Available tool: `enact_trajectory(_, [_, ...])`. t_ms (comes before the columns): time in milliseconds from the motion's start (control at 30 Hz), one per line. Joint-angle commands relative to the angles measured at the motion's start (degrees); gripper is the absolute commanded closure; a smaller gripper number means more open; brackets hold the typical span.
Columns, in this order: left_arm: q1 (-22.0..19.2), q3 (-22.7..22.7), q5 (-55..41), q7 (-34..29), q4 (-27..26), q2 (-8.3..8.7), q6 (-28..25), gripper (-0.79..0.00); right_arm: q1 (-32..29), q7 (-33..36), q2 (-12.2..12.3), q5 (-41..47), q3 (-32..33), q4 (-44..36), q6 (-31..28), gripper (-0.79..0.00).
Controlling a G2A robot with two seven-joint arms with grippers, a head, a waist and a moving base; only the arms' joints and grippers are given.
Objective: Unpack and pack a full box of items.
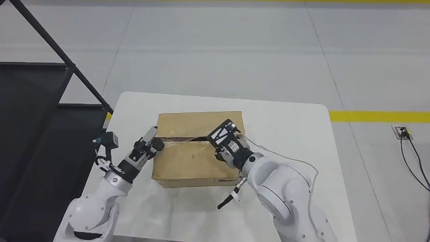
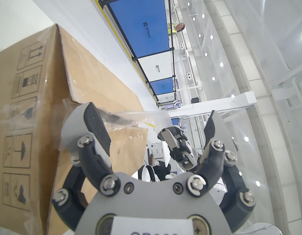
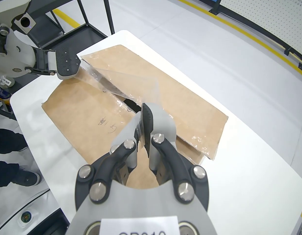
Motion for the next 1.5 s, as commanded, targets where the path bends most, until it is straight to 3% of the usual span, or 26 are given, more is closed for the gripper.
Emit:
enact_trajectory(0, [-0.89,0.56,0.13,-0.59,0.61,0.01,0.09,-0.785,0.00,0.01,0.00,0.00,0.00,0.00,-0.01,0.000])
enact_trajectory(133, [-2.64,1.70,0.74,-2.04,2.25,0.06,0.24,-0.785,-0.86,-0.87,0.12,3.41,0.31,-0.36,-1.62,0.000])
enact_trajectory(300, [-4.33,2.68,0.83,-4.03,4.06,0.15,0.00,-0.785,-0.34,2.89,0.45,13.07,3.07,-0.96,-3.33,0.000])
enact_trajectory(533, [-6.44,3.93,1.17,-4.27,5.65,0.15,0.41,-0.785,1.96,9.15,0.63,23.88,4.99,1.16,0.57,0.000])
enact_trajectory(767, [-7.49,4.48,1.06,-4.05,6.01,0.19,0.76,-0.785,3.26,13.02,1.26,33.77,7.70,1.80,0.89,0.000])
enact_trajectory(1167, [-7.92,4.34,0.68,-4.38,6.26,0.44,0.67,-0.785,3.19,12.80,1.71,31.84,7.89,0.90,1.33,0.000])
enact_trajectory(1467, [-7.59,4.38,0.66,-4.70,5.89,0.63,0.24,-0.785,4.59,19.08,2.29,43.36,8.75,2.19,6.61,0.000])
